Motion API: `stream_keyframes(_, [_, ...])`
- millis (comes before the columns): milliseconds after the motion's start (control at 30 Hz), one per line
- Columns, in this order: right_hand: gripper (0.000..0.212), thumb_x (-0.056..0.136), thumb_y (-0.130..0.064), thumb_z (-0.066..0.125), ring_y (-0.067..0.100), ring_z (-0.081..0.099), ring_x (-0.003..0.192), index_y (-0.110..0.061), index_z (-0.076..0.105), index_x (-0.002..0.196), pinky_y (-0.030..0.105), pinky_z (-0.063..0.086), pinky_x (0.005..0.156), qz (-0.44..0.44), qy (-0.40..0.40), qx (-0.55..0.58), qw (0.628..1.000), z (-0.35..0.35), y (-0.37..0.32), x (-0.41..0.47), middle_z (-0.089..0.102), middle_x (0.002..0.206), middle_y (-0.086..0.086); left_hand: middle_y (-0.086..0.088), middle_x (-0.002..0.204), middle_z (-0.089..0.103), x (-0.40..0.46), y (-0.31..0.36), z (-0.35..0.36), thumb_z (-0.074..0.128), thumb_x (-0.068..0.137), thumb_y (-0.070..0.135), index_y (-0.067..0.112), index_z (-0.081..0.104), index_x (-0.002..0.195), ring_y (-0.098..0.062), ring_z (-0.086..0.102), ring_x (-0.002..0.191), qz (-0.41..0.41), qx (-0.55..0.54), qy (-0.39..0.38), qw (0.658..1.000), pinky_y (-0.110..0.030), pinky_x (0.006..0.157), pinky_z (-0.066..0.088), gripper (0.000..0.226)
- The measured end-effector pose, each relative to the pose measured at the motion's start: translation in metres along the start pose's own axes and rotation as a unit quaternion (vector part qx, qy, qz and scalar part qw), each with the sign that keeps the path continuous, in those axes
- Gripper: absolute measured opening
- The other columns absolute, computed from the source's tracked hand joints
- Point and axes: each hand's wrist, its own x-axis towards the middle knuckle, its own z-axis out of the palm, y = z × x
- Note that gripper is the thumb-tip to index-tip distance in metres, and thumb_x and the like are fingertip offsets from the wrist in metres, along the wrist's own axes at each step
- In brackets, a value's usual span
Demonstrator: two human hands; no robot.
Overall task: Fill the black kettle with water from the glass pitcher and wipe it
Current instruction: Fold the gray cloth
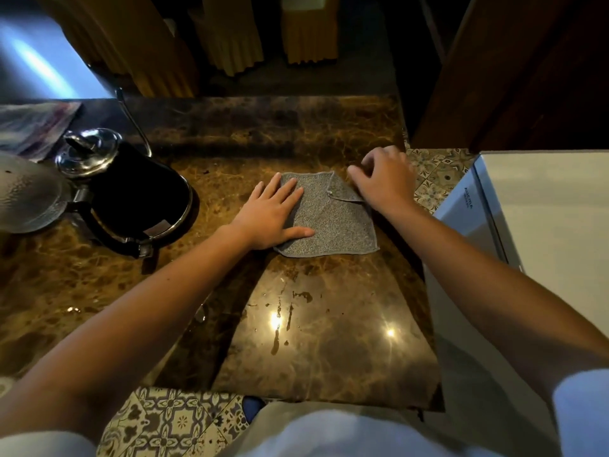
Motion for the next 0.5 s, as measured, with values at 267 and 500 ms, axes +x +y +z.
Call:
stream_keyframes(267, [0.021, 0.097, -0.038, 0.064, 0.022, 0.055, 0.102, -0.019, 0.073, 0.1, 0.036, 0.044, 0.083, -0.118, 0.005, -0.018, 0.993, 0.025, -0.024, -0.017, 0.06, 0.106, 0.003, -0.007, 0.175, -0.006, 0.006, -0.003, 0.001, 0.017, 0.07, 0.096, 0.025, 0.001, 0.166, -0.033, -0.014, 0.16, -0.011, 0.003, -0.008, 1.0, -0.052, 0.128, -0.006, 0.12])
stream_keyframes(500, [0.018, 0.1, -0.025, 0.059, 0.027, 0.055, 0.117, -0.013, 0.067, 0.111, 0.036, 0.043, 0.093, -0.026, 0.063, -0.055, 0.996, -0.007, -0.001, 0.011, 0.057, 0.128, 0.009, -0.007, 0.175, -0.009, 0.007, -0.009, 0.006, 0.026, 0.076, 0.094, 0.026, 0.0, 0.166, -0.031, -0.015, 0.16, 0.0, -0.014, 0.003, 1.0, -0.052, 0.128, -0.006, 0.116])
